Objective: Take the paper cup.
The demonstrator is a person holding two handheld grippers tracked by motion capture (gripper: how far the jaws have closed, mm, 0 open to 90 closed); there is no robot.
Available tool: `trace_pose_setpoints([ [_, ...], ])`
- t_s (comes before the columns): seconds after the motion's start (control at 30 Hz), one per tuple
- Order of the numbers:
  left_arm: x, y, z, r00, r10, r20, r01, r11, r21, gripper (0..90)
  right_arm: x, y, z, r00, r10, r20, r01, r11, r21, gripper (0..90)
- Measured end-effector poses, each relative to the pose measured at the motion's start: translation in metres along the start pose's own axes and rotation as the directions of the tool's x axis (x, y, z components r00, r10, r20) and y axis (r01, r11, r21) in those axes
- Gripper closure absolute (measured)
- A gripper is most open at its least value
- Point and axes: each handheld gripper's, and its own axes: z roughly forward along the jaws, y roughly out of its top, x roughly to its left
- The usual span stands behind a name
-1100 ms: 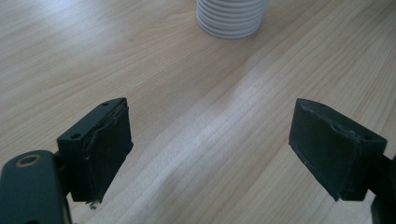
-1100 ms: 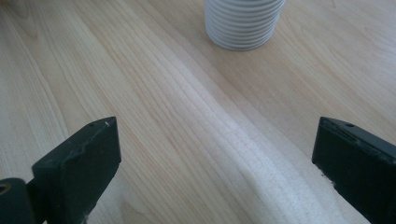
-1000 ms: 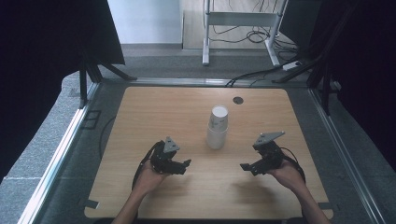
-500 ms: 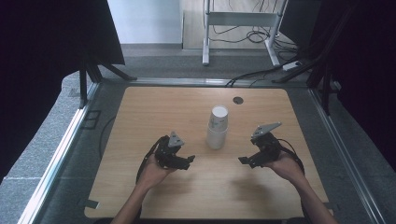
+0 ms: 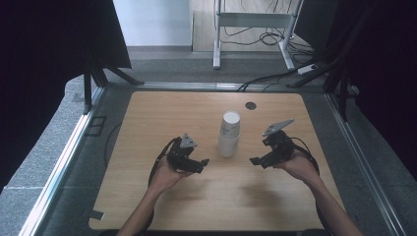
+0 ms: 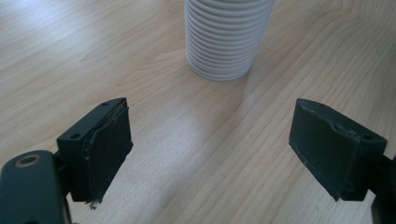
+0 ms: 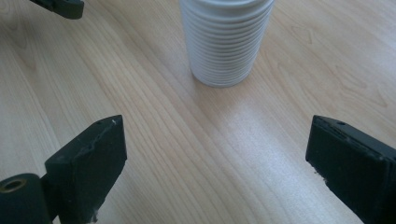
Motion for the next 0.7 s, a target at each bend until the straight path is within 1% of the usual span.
trace_pose_setpoints([
  [0.07, 0.0, 0.003, 0.001, 1.0, 0.001, 0.004, -0.001, 1.0, -0.002, 13.1, -0.001, 0.003, -0.001, 1.0, -0.001, 0.001, 0.001, 1.0, 0.002, 5.2],
  [0.2, 0.0, 0.008, 0.004, 0.9998, 0.017, 0.007, -0.017, 0.9999, -0.001, 13.5, -0.001, 0.01, -0.001, 1.0, -0.007, -0.005, 0.007, 1.0, 0.01, 5.1],
  [0.23, -0.001, 0.009, 0.005, 0.9998, 0.019, 0.007, -0.019, 0.9998, 0.0, 13.5, -0.003, 0.013, -0.001, 0.9999, 0.003, -0.013, -0.002, 1.0, 0.007, 5.1],
  [0.37, -0.001, 0.013, 0.009, 0.9995, 0.03, 0.009, -0.03, 0.9995, 0.009, 13.6, -0.004, 0.017, -0.001, 0.9998, 0.012, -0.017, -0.012, 1.0, 0.005, 5.1],
  [0.5, 0.0, 0.017, 0.013, 0.9993, 0.021, 0.031, -0.021, 0.9998, 0.008, 13.4, -0.005, 0.023, -0.003, 0.9997, 0.017, -0.019, -0.016, 1.0, 0.008, 5.6],
  [0.6, 0.001, 0.02, 0.015, 0.9985, 0.019, 0.051, -0.019, 0.9998, 0.004, 13.2, -0.006, 0.028, -0.003, 0.9999, 0.004, -0.012, -0.003, 1.0, 0.019, 5.9],
  [0.7, 0.001, 0.023, 0.017, 0.9983, 0.023, 0.053, -0.024, 0.9997, 0.005, 13.3, -0.006, 0.032, -0.004, 1.0, -0.001, -0.01, 0.002, 1.0, 0.03, 6.3],
])
